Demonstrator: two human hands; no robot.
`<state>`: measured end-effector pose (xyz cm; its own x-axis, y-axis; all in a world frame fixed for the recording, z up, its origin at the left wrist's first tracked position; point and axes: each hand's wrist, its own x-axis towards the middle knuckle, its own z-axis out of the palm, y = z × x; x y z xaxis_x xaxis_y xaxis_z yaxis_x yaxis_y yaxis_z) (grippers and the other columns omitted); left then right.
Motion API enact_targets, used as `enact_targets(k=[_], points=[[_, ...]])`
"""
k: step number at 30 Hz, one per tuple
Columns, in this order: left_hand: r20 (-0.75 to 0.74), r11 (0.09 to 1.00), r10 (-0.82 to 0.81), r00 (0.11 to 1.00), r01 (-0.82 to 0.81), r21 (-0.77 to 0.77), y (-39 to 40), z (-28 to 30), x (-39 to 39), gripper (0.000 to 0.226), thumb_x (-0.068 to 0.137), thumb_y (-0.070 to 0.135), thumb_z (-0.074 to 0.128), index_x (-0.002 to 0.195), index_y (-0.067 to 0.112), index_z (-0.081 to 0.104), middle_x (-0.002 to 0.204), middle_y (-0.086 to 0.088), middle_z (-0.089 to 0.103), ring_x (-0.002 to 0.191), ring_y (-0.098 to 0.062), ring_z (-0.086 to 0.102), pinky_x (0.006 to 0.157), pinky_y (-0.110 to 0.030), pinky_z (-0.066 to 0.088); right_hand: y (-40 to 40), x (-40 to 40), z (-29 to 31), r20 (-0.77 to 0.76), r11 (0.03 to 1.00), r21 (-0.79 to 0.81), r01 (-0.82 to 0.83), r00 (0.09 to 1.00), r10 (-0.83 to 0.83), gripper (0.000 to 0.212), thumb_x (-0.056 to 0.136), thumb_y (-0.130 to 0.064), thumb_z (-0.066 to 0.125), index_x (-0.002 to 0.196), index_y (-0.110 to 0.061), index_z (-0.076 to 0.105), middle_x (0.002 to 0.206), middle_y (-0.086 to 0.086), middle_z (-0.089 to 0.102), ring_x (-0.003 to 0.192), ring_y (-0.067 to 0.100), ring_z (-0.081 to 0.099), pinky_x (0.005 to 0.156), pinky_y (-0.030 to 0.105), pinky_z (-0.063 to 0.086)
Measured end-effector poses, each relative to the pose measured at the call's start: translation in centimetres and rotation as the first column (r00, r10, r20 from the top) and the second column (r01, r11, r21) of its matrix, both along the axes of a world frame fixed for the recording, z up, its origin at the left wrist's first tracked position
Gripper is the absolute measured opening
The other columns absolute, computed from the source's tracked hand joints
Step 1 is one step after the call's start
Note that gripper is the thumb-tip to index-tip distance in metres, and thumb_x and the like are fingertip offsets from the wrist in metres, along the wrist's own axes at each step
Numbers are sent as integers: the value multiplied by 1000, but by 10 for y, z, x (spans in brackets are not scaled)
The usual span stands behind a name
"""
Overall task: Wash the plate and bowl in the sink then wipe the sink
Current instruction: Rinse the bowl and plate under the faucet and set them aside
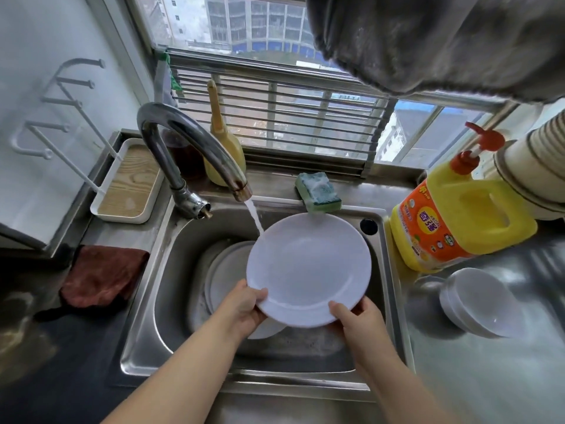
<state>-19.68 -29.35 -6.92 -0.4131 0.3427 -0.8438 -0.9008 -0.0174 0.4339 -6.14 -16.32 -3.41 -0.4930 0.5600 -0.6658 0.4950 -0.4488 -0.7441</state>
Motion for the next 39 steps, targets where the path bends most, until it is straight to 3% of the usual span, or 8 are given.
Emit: enact_targets(k=[6, 15, 19, 22, 25, 28, 31, 39], points=[[-198, 992, -124, 972, 124, -16, -4, 4, -27, 36, 94, -4, 47, 126, 14, 48, 116, -11, 62, 100, -30, 62, 73, -42, 54, 36, -4, -11, 73, 1000, 17, -16, 997, 15, 23, 93, -19, 58, 115, -20, 53, 111, 5, 62, 99, 23, 60, 80, 42, 56], [-219, 994, 71, 973, -51, 94, -18, 10, 4, 33, 91, -3, 52, 113, 21, 57, 105, -6, 69, 98, -25, 64, 71, -34, 56, -15, -32, -35, -43, 852, -479, 209, 964, -261, 14, 95, -3, 48, 107, -3, 55, 108, 18, 64, 91, 29, 64, 59, 32, 59], [-202, 995, 91, 975, -80, 60, -33, -2, 11, 40, 91, -5, 50, 121, 21, 55, 114, -7, 66, 105, -27, 61, 64, -31, 59, -25, -31, -48, 172, 991, 10, -130, 977, 126, 44, 85, -17, 66, 123, -21, 44, 129, 6, 52, 111, 23, 54, 90, 40, 53], [-179, 997, 79, 981, -74, 29, -43, -5, -1, 37, 91, -4, 49, 122, 16, 55, 114, -10, 66, 106, -30, 61, 63, -32, 59, -19, -22, -51, 309, 669, 561, -488, 873, 377, 72, 85, -35, 65, 145, -26, 26, 150, -4, 27, 138, 17, 28, 115, 40, 26], [-175, 999, 50, 983, -47, 22, -47, -1, -14, 30, 91, -5, 47, 112, 13, 58, 101, -10, 70, 95, -28, 65, 62, -33, 59, -26, -19, -44, 466, 108, 661, -742, 519, 716, 77, 84, -74, 27, 147, -29, 30, 156, -9, 22, 144, 4, 5, 119, 44, -5], [-121, 997, -71, 990, 67, -42, -63, 6, -37, 34, 88, -7, 46, 119, 5, 54, 108, -18, 67, 101, -34, 63, 80, -41, 54, -11, -14, -58, 666, -338, 695, -635, 391, 635, 61, 86, -58, 44, 135, -22, 52, 139, -1, 51, 132, 15, 42, 113, 54, 17], [-61, 991, -121, 991, 117, -68, -75, 5, -48, 40, 85, -4, 49, 124, 1, 52, 116, -22, 65, 106, -36, 62, 86, -42, 52, 4, -20, -66, 641, -376, 763, -526, 542, 544, 56, 58, -20, 86, 111, -12, 71, 110, 4, 71, 103, 18, 67, 98, 44, 44], [-25, 992, 123, 992, -123, -5, -37, 1, -8, 44, 85, -17, 43, 126, -3, 51, 103, -20, 65, 89, -32, 62, 64, -34, 59, -21, -31, -70, 532, -251, 829, -499, 565, 630, 64, 40, -12, 90, 103, -12, 74, 103, 4, 73, 92, 16, 70, 77, 29, 56]])
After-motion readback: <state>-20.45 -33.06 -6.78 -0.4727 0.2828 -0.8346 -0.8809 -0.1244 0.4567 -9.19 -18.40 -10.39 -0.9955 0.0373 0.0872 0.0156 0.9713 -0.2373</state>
